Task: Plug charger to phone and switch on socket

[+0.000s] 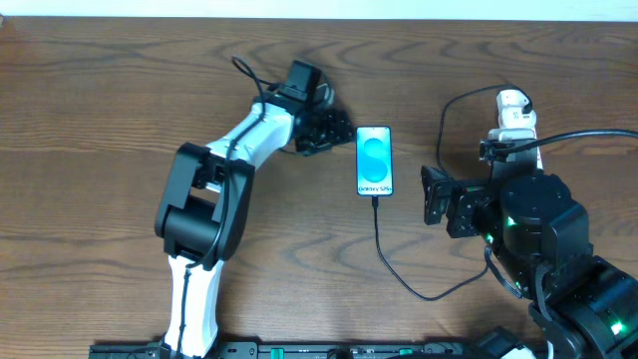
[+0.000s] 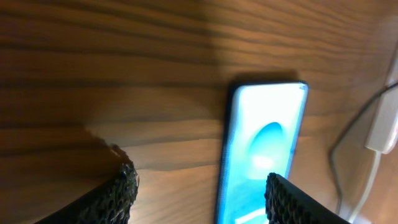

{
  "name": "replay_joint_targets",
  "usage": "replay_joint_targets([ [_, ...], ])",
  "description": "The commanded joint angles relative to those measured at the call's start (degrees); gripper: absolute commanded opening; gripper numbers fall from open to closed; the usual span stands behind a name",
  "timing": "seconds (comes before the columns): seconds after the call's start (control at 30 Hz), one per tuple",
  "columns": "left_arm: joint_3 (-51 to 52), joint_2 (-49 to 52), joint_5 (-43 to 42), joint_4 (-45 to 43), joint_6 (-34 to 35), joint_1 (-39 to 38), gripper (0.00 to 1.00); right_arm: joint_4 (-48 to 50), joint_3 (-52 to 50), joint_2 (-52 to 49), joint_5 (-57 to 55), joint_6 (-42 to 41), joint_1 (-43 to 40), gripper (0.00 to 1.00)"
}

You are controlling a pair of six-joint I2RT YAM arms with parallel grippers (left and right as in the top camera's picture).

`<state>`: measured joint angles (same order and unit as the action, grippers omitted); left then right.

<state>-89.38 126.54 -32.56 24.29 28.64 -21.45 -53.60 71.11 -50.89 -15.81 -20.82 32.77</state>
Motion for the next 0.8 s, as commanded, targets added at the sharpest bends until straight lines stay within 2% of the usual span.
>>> replay_joint_targets([
  [0.0, 1.8, -1.8, 5.2, 2.4, -6.0, 2.3, 0.68, -0.1, 0.4, -0.9, 0.3, -0.4, -0.3, 0.99],
  [0.07, 1.8, -6.9, 5.2, 3.7, -9.8, 4.7, 0.69, -0.3, 0.4, -2.5, 0.3, -0.4, -0.3, 0.99],
  [0.13, 1.8, -11.2, 5.2, 4.5, -10.7, 6.6, 0.69, -0.5, 0.4, -4.2, 0.3, -0.4, -0.3, 0.99],
  [0.33, 1.8, -25.9, 5.7, 5.9, -10.9, 12.7, 0.69, -0.4, 0.4, -11.3, 0.4, -0.5, -0.3, 0.99],
  [0.47, 1.8, -34.9, 10.9, 8.9, -10.9, 16.3, 0.69, -0.4, 0.4, -15.9, 0.4, -3.3, -0.3, 0.99],
  [0.77, 1.8, -48.9, 24.4, 28.5, -11.1, 18.5, 0.69, 0.6, 0.4, -23.8, 3.6, -3.6, -0.3, 0.99],
])
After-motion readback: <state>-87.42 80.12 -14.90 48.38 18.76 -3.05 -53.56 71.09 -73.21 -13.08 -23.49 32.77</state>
